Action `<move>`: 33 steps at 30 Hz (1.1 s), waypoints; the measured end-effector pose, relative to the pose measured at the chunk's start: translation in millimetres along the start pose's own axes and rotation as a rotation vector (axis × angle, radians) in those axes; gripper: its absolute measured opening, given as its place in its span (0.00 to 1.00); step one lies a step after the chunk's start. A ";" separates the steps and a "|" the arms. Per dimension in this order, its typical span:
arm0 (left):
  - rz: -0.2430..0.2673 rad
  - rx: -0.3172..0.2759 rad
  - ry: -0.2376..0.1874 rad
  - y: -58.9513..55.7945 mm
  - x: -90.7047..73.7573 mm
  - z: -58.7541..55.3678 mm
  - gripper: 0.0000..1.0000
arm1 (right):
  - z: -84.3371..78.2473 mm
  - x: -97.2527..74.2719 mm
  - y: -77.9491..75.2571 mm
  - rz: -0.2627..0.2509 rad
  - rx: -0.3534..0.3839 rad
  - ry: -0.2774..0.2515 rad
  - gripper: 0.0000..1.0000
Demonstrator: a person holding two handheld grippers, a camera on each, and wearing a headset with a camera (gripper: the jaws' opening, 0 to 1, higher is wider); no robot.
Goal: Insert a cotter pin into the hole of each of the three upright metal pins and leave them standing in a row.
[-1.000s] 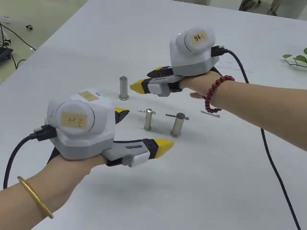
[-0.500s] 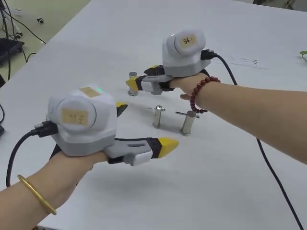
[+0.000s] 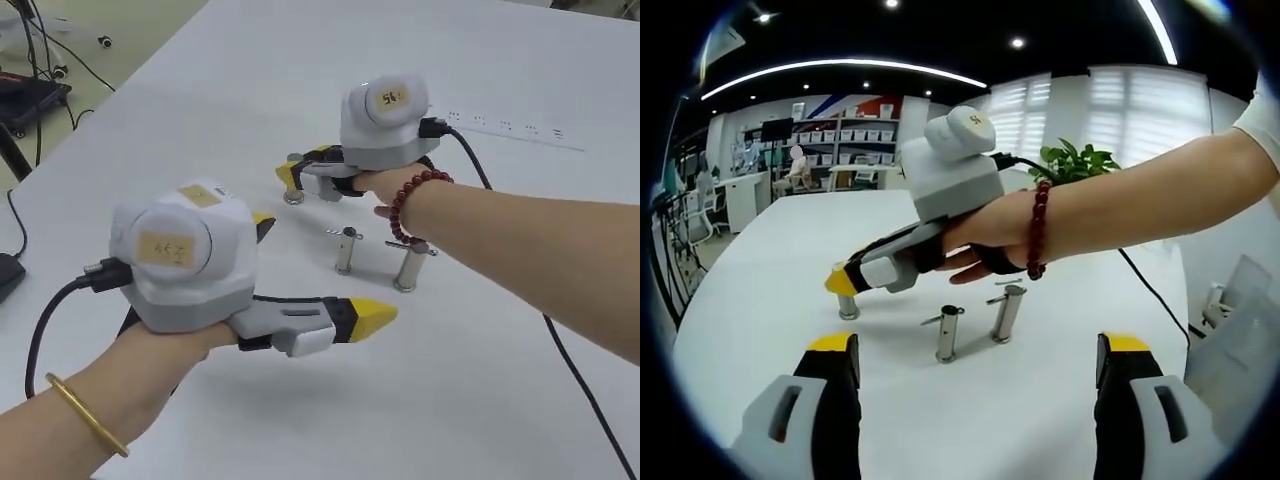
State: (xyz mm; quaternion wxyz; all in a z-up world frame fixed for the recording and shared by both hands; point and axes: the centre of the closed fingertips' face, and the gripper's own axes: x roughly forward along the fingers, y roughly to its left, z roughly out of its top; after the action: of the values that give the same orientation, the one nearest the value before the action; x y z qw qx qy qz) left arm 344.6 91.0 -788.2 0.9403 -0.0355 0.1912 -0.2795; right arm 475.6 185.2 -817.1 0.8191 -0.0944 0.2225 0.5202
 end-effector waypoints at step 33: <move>0.004 0.013 0.011 0.2 0.0 0.4 0.98 | 4.3 -12.4 -16.7 -0.033 -0.004 0.039 0.13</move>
State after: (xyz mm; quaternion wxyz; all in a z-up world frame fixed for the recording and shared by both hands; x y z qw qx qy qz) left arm 344.8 91.2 -787.9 0.9399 -0.0276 0.1945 -0.2792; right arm 487.2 169.4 -808.9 0.8231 -0.1096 0.2358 0.5049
